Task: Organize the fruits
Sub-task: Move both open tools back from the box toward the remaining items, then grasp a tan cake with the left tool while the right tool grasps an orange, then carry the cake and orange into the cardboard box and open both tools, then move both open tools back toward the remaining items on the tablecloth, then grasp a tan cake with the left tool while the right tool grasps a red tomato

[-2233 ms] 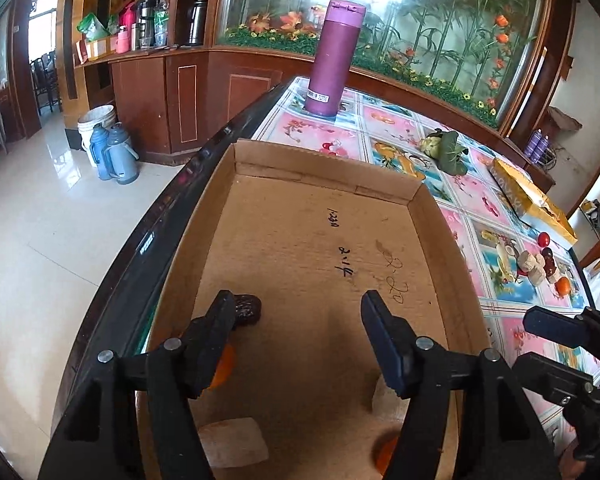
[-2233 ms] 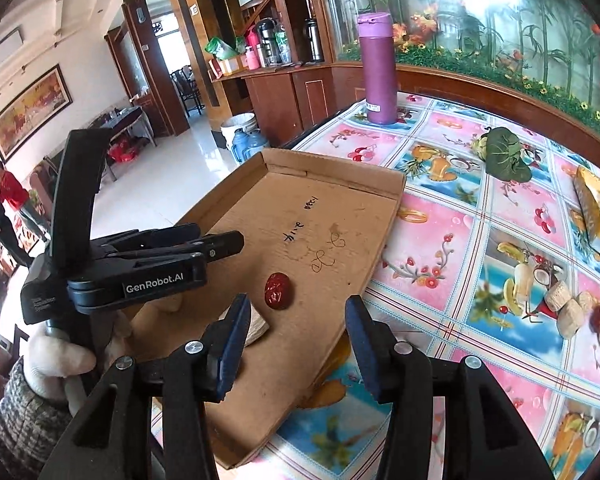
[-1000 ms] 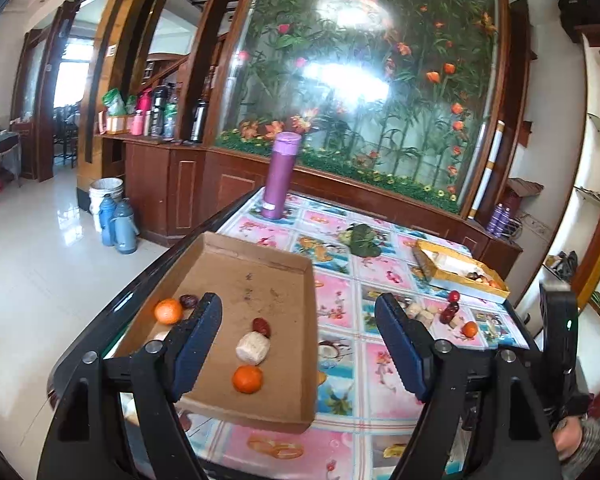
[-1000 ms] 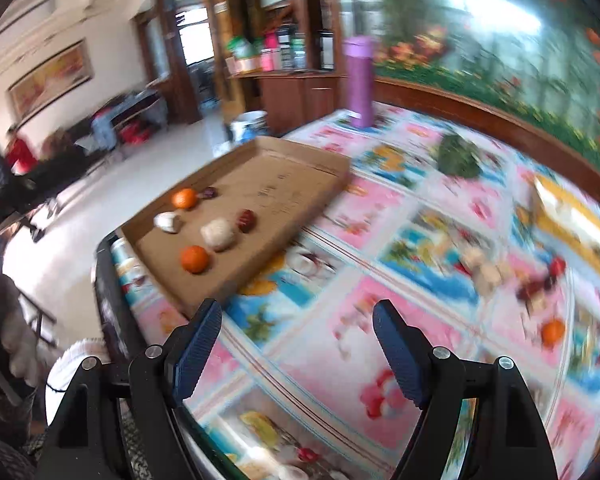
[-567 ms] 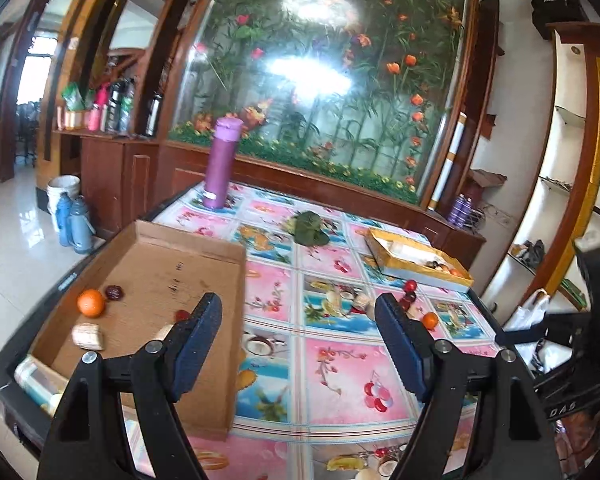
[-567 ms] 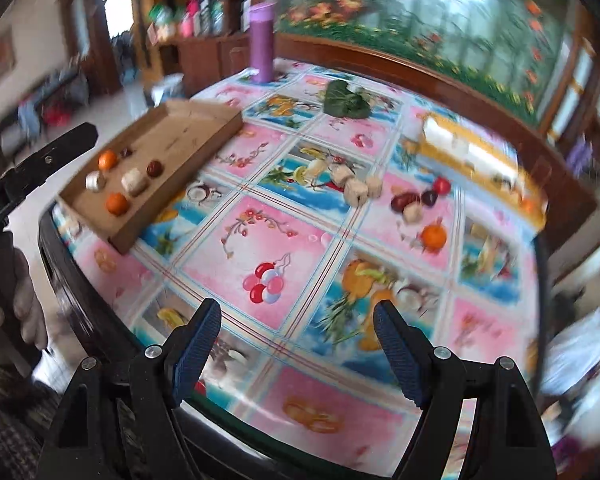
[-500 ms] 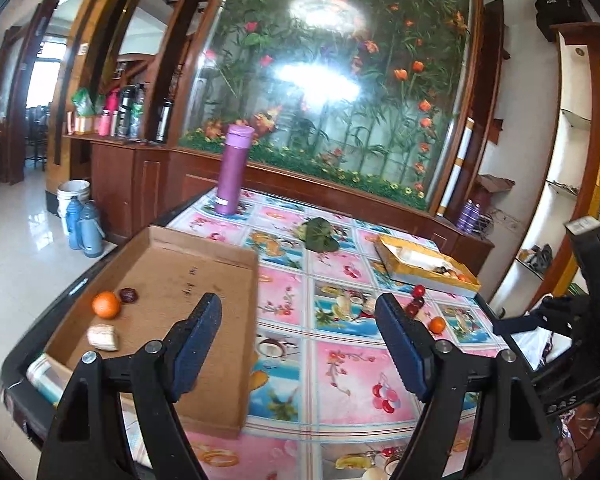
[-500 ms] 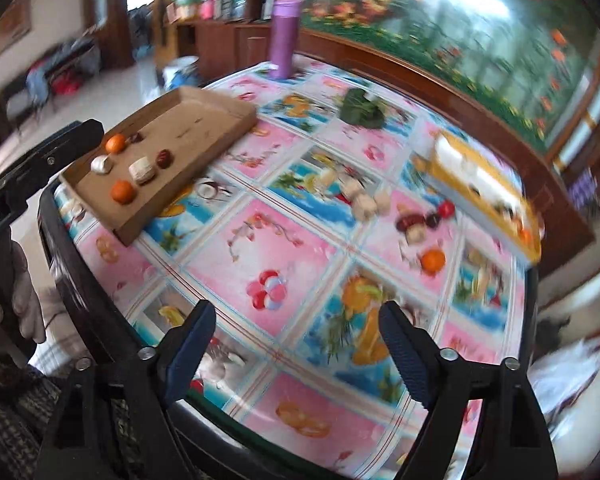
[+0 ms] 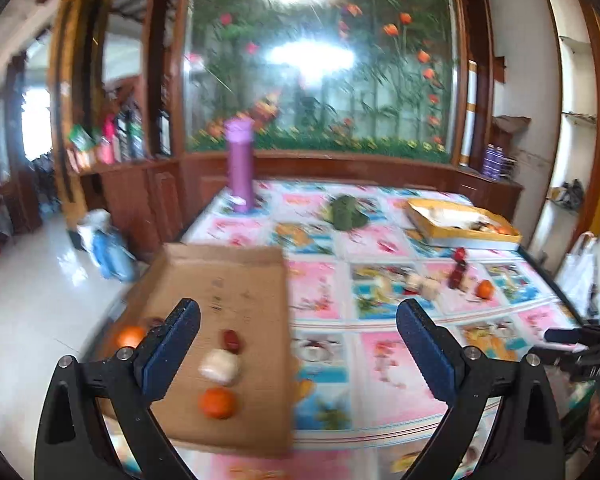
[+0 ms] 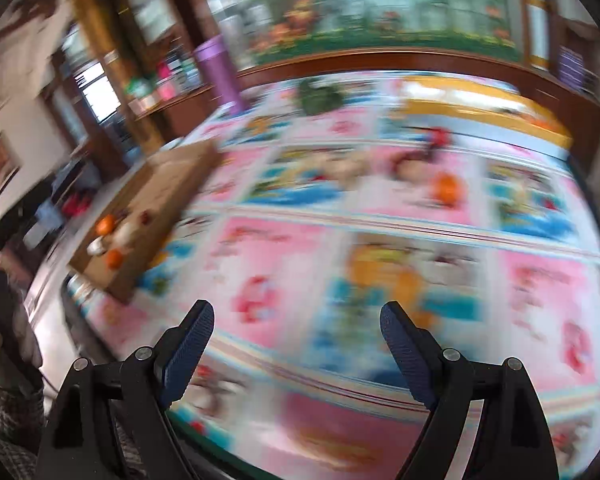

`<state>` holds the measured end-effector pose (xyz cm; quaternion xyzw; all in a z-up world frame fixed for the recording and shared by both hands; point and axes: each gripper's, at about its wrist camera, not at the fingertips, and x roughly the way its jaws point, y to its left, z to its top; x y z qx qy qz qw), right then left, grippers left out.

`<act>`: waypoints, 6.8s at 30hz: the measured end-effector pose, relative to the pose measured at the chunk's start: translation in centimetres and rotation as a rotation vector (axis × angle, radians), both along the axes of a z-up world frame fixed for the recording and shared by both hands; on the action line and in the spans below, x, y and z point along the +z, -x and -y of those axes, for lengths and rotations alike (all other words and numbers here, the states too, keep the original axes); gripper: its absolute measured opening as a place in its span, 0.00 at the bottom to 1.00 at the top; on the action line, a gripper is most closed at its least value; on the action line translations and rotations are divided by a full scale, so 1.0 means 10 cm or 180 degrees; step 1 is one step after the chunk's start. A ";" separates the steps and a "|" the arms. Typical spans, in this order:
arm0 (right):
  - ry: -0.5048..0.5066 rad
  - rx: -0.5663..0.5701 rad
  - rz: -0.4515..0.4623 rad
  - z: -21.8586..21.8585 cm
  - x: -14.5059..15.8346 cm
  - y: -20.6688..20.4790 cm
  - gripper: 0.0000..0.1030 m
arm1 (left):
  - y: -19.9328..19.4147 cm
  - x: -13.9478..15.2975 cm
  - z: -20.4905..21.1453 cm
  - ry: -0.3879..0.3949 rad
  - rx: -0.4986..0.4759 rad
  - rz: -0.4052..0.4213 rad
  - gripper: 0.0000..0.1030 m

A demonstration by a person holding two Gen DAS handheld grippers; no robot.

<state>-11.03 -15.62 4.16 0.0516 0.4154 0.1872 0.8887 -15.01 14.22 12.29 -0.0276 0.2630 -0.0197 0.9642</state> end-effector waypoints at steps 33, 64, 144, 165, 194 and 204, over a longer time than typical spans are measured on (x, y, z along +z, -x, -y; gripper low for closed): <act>0.0391 -0.0481 0.0013 0.33 -0.48 -1.67 0.45 | -2.18 -1.11 1.23 0.0579 -0.1109 -0.1254 0.44; 0.0321 -0.0546 0.0137 0.41 -0.43 -1.58 0.33 | -1.82 -0.86 1.31 0.0284 -0.0976 -0.1022 0.28; 0.1773 0.1314 0.0109 -1.77 0.15 -0.67 0.76 | 0.03 -0.13 -0.74 0.0292 0.0965 -0.0460 0.85; 0.0332 -0.0602 0.0249 0.87 0.30 -0.36 0.77 | -0.34 -0.39 0.26 0.0355 0.0062 -0.0516 0.85; 0.0266 -0.1055 -0.0198 0.60 -0.33 -2.42 0.31 | -1.11 -0.59 1.04 0.0441 -0.0814 -0.1055 0.82; -0.0136 -0.1035 0.0311 0.83 -0.07 -1.63 0.32 | -1.77 -1.03 1.67 0.0305 -0.0976 -0.1359 0.57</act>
